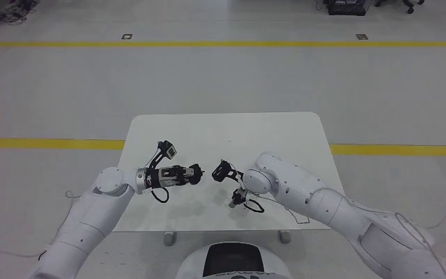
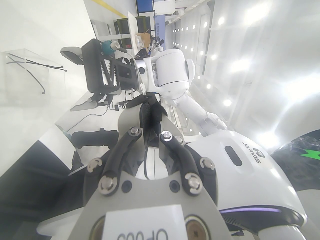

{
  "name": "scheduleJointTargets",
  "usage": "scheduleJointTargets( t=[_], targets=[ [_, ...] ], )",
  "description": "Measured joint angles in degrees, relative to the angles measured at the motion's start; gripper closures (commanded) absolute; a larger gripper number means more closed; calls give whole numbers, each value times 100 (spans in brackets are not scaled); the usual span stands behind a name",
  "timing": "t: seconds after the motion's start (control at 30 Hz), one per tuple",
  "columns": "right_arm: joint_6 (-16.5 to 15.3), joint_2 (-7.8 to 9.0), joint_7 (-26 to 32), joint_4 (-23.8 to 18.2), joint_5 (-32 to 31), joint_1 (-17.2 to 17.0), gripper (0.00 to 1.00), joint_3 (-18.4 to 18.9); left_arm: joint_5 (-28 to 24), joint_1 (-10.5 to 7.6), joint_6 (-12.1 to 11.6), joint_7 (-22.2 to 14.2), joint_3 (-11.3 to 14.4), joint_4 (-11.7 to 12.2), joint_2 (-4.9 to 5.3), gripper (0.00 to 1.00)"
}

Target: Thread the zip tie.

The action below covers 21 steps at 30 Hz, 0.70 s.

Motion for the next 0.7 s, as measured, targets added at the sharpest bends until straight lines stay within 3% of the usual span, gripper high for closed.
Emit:
scheduleJointTargets(
  t=[0.07,0.37,0.6,0.7],
  targets=[
    [78,1,-198,-28,8,-82,0,58,0,0,0,0,0,0,0,100],
    [2070,-80,-320,-438,33,-524,0,335,0,0,0,0,0,0,0,100],
    [2097,-240,192,-337,-359,-890,0,938,0,0,0,0,0,0,0,100],
    [2098,-246,212,-350,-410,-901,0,959,0,0,0,0,0,0,0,100]
  ],
)
